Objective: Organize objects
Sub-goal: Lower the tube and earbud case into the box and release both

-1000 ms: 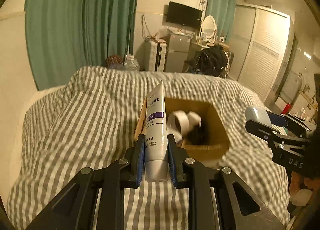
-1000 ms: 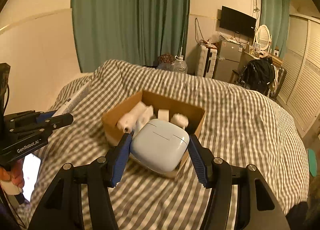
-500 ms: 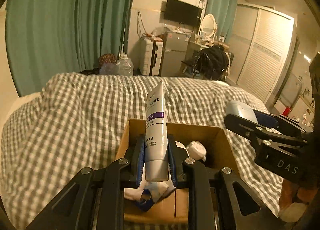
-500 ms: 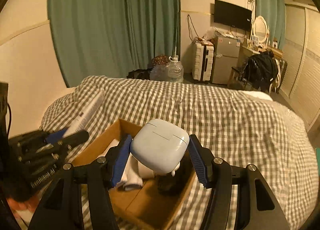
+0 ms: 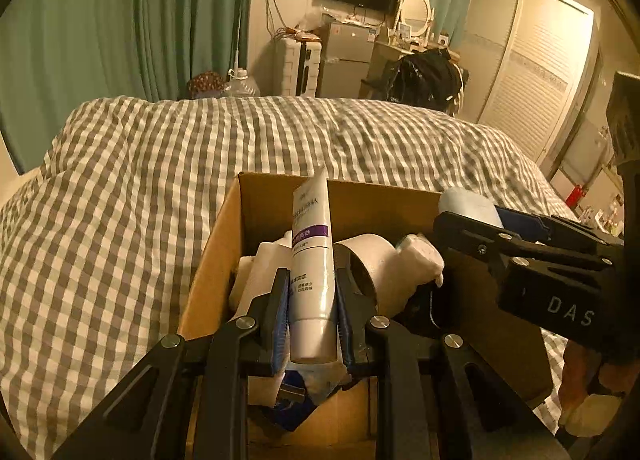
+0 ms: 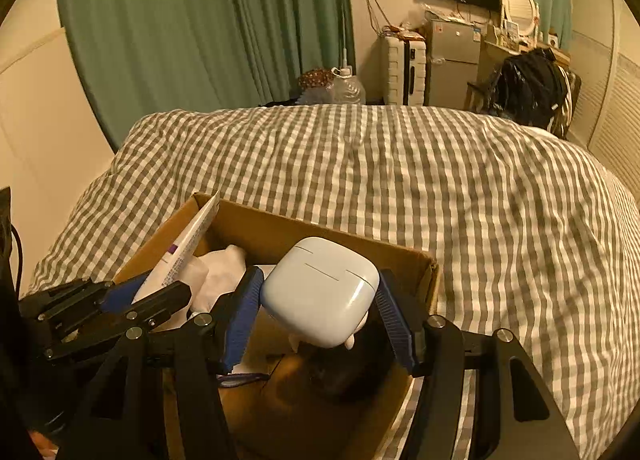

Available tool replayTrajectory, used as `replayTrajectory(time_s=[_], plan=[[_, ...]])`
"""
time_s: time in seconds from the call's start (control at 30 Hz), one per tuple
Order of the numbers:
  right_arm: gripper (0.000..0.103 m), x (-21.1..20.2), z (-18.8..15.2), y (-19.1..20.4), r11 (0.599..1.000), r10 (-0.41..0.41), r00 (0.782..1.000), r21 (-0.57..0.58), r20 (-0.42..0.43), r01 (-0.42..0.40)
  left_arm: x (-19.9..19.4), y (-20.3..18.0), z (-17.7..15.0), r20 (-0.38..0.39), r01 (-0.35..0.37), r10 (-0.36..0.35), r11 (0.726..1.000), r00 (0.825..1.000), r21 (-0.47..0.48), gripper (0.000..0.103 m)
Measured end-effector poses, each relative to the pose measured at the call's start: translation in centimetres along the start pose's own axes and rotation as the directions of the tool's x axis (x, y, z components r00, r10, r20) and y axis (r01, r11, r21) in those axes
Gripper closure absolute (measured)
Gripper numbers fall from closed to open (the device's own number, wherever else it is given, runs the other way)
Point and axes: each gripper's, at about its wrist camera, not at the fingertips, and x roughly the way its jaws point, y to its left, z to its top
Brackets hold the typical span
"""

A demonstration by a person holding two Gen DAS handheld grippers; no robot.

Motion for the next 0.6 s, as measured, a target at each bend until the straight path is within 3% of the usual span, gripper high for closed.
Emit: replayTrajectory(time_s=[0.1,0.17,0.2,0.23,0.3,0.43,0.6], plan=[[0.039,-0.8,-0.1,-0.2,1.0,-0.005,1.0,0.005,0.014,0.005,-0.2,-0.2,0.3,0.007,-0.015,0.015,1.0,1.0,0.008,0.077],[0.032,-1.8,-0.1,-0.3,1.0,-0.018,0.999,0.016,0.038,0.017,-0.5,-0.5,0.2,0.004,-0.03,0.03,0.999,1.0,0.015,0.064],[0.03,-2.3,0.0,-0.3,1.0,-0.02,0.999,0.021,0.047,0.019,-0.7,-0.5,0.4,0.003,-0.034,0.034,0.999,0.999,0.014,0.05],[0.029,-2.6,0.2,-0.5,0.999,-0.022,0.998,0.029,0.057,0.021,-1.1,-0.5,0.3,0.005,-0.039,0.039,0.999,0.999,0.011,0.046],[0.029,-3.6,0.5,-0.6,0.999,-0.027,0.997,0.037,0.071,0.024,-2.1,-0.6,0.4,0.019,-0.039,0.039,0.999,0.999,0.011,0.043],[0.028,-6.0,0.8,0.2,0.999,-0.04,0.994,0.032,0.098,0.037,-5.4,-0.8,0.7,0.063,-0.075,0.074,0.997,0.995,0.012,0.028],[0.024,-11.2,0.9,1.5,0.999,-0.037,0.983,0.023,0.178,0.034,-10.7,-1.5,1.4,0.173,-0.122,0.12,0.992,0.978,0.006,0.026]])
